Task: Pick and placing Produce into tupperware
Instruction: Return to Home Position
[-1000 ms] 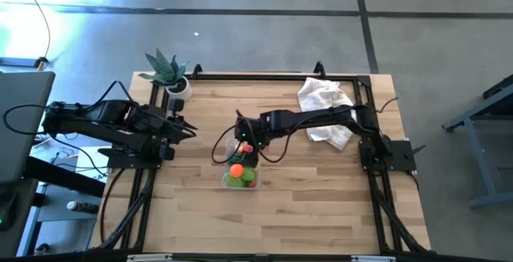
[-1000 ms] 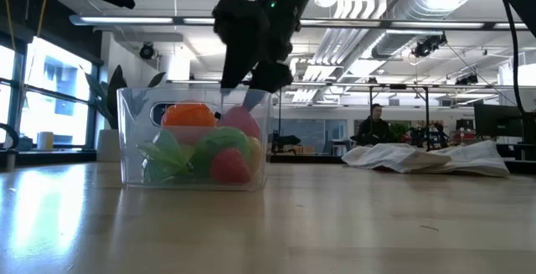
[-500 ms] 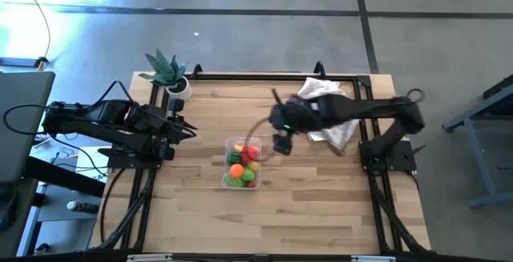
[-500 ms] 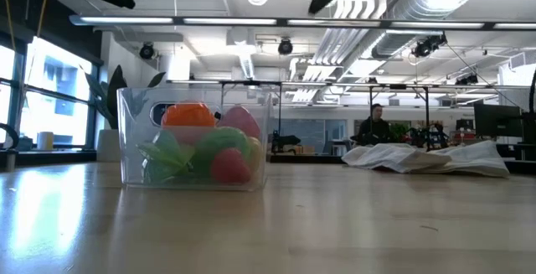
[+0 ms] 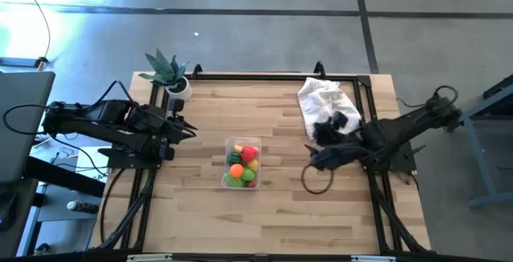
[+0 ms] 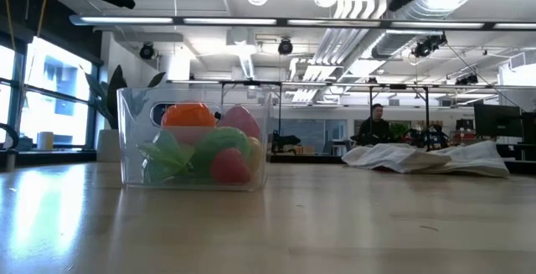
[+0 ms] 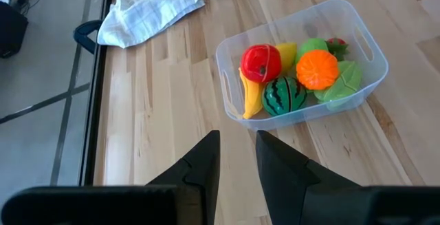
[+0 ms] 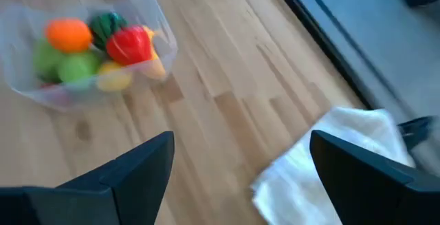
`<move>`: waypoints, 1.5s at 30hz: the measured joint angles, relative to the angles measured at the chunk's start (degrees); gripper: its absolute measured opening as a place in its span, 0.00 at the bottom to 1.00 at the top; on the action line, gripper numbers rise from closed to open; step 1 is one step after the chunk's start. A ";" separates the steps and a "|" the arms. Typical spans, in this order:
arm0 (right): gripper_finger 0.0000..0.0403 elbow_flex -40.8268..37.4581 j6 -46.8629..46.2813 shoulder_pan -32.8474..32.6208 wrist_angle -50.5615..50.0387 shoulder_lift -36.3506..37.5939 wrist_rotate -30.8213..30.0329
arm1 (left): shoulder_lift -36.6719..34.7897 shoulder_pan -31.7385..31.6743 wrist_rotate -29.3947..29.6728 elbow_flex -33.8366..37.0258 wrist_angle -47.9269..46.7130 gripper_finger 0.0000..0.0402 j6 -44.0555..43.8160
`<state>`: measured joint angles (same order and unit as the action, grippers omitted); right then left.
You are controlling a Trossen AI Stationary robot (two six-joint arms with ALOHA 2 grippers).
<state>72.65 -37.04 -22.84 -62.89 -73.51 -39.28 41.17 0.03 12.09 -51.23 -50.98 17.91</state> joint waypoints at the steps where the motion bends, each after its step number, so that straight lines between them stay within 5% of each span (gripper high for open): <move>1: 0.82 -1.94 -0.95 -0.40 1.40 2.15 0.04 | -0.02 -0.02 0.01 0.00 -0.02 0.21 0.00; 7: 0.82 -5.45 -4.26 -0.82 2.86 13.23 4.35 | -0.01 -0.01 0.00 0.00 -0.02 0.21 -0.01; 16: 0.82 -8.05 11.88 -6.60 7.60 28.46 8.32 | -0.02 0.00 -0.01 -0.01 -0.02 0.21 -0.02; 22: 0.82 -23.33 23.84 -9.63 38.24 43.10 14.25 | 0.00 0.00 0.01 -0.01 -0.02 0.21 0.00; 29: 0.82 -35.28 16.31 -9.61 61.39 50.98 15.07 | -0.01 0.00 -0.01 0.01 -0.02 0.21 0.00; 34: 0.82 -36.84 16.41 -9.41 61.40 52.18 14.22 | -0.01 -0.02 0.01 0.00 -0.02 0.21 -0.01; 40: 0.81 -35.22 24.93 -7.32 61.02 52.14 3.95 | -0.01 -0.01 -0.01 0.00 -0.02 0.21 -0.01; 45: 0.67 -28.30 32.32 -2.97 56.20 52.15 6.26 | -0.01 -0.02 0.00 -0.01 -0.02 0.21 -0.02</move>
<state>44.35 -4.72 -25.81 -6.69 -21.36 -33.02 41.16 0.01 12.09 -51.24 -51.00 17.90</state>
